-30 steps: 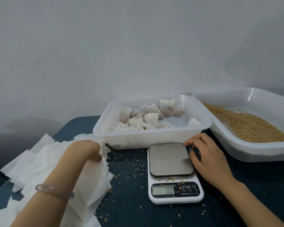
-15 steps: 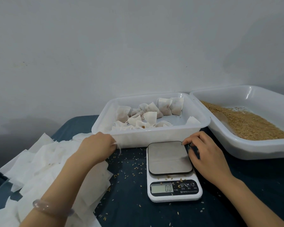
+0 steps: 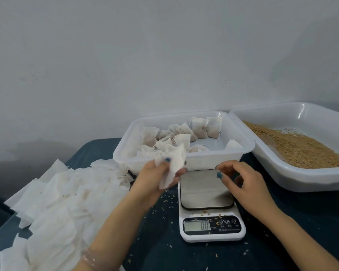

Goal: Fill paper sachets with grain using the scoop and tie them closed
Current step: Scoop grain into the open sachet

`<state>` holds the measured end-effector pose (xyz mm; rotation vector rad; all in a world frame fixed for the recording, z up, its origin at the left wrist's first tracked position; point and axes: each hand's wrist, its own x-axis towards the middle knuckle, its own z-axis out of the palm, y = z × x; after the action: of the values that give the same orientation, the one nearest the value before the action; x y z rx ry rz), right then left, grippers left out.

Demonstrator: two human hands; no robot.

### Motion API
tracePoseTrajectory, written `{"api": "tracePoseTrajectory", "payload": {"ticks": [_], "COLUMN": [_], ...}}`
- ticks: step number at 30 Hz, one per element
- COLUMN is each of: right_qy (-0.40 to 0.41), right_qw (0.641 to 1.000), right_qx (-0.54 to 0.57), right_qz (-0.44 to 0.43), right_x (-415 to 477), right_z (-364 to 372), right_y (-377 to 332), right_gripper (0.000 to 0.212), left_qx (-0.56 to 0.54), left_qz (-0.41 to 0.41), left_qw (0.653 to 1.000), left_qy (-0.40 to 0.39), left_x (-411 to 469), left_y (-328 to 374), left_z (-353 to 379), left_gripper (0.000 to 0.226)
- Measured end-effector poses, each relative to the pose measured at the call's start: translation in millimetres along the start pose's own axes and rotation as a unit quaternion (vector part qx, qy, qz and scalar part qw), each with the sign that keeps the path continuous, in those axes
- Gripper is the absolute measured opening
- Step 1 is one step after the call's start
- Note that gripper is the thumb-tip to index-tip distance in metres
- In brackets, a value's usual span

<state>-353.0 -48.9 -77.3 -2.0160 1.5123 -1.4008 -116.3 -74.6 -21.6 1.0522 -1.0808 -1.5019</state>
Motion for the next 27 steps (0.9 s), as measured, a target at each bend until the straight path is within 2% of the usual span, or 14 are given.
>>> {"api": "tracePoseTrajectory", "payload": {"ticks": [2,6,8,9,11,13,21,27], "right_qy": [-0.005,-0.026,-0.026,-0.026,-0.034,-0.045,-0.050,-0.045], "right_qw": [0.997,0.986,0.983,0.982,0.984,0.984,0.978,0.974], "right_qx": [0.070,0.153,0.166,0.165,0.145,0.139,0.167,0.195], "right_qz": [0.012,0.055,0.078,0.085,0.096,0.102,0.111,0.103], "right_x": [-0.3,1.2,2.7,3.2,2.6,1.7,0.9,1.0], "right_z": [0.9,0.1,-0.9,-1.4,-1.4,-0.7,-1.0,-2.6], "right_y": [-5.5,-11.3,-9.7,-8.5,-7.3,-7.9,-12.4,-15.1], "right_gripper": [0.008,0.024,0.012,0.007,0.021,0.024,0.020,0.017], "left_qx": [0.024,0.143,0.174,0.179,0.174,0.166,0.184,0.187], "left_qz": [-0.004,0.019,0.034,0.039,0.041,0.044,0.113,0.130], "left_qw": [1.000,0.989,0.983,0.981,0.982,0.984,0.974,0.971], "left_qy": [-0.004,0.043,0.057,0.058,0.059,0.057,0.061,0.074], "left_x": [-1.1,-1.3,-3.9,-5.5,-8.8,-11.0,-10.8,-8.8], "left_y": [-12.3,-29.1,-31.9,-33.5,-36.7,-38.8,-42.7,-45.3], "left_z": [14.2,35.2,39.5,40.1,38.9,37.6,34.2,31.0], "left_gripper": [0.024,0.021,0.024,0.026,0.028,0.028,0.031,0.030]}}
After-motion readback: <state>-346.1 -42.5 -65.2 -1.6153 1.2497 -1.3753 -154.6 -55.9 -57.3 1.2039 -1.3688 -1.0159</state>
